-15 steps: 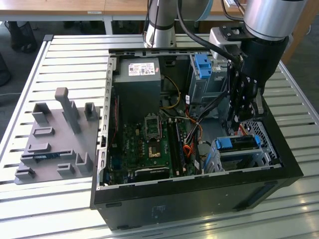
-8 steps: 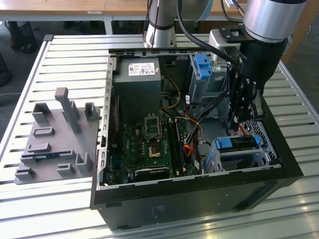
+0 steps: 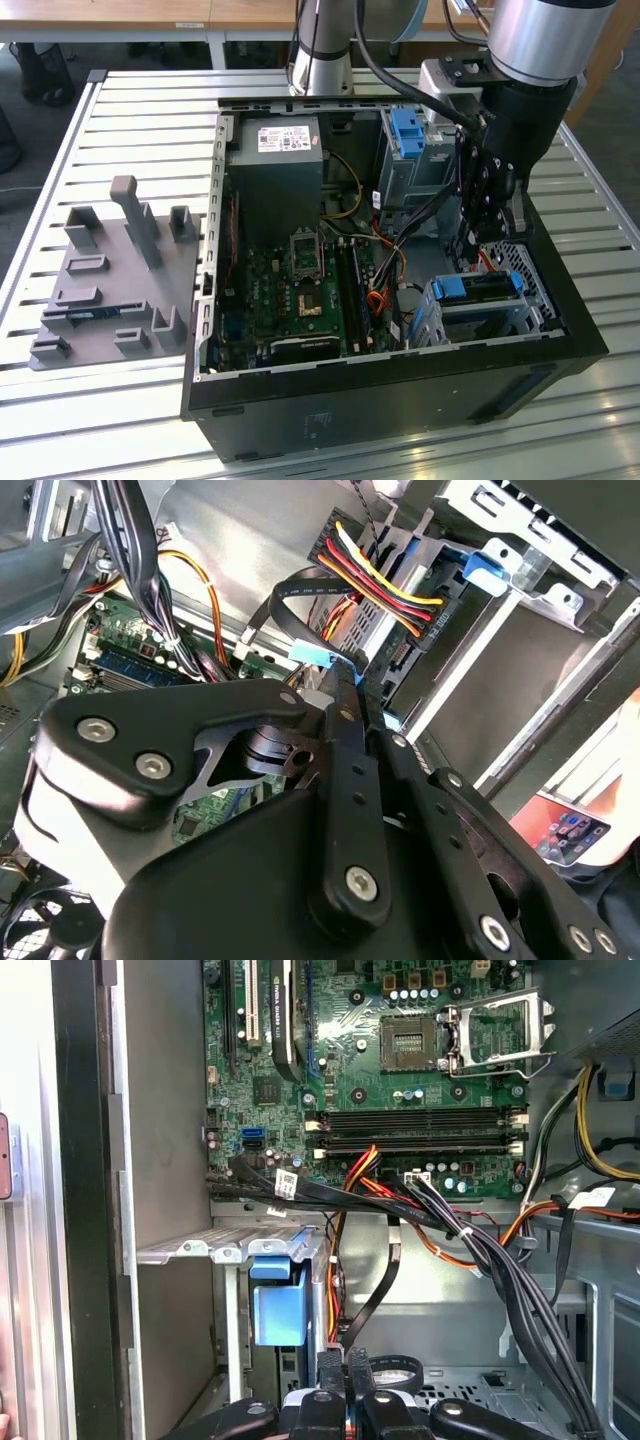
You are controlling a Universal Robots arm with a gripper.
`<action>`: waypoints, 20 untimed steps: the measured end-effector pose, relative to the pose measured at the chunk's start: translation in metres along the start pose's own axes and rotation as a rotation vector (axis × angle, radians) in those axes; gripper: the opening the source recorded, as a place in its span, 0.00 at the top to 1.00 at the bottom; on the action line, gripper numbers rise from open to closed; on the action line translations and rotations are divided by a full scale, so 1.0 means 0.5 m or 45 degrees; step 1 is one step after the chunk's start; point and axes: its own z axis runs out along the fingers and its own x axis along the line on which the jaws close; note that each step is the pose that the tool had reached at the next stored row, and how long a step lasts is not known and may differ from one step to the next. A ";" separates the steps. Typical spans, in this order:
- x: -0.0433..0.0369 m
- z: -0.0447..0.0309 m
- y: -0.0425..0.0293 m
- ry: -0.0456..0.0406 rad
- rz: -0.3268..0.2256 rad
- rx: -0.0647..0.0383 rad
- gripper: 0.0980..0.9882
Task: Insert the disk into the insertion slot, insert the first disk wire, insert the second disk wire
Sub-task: 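Insert the second disk wire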
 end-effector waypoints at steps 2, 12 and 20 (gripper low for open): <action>0.000 0.000 0.000 0.000 0.000 0.000 0.95; 0.002 -0.020 -0.001 0.001 0.000 0.000 0.85; 0.001 -0.014 -0.001 -0.036 0.002 -0.002 0.78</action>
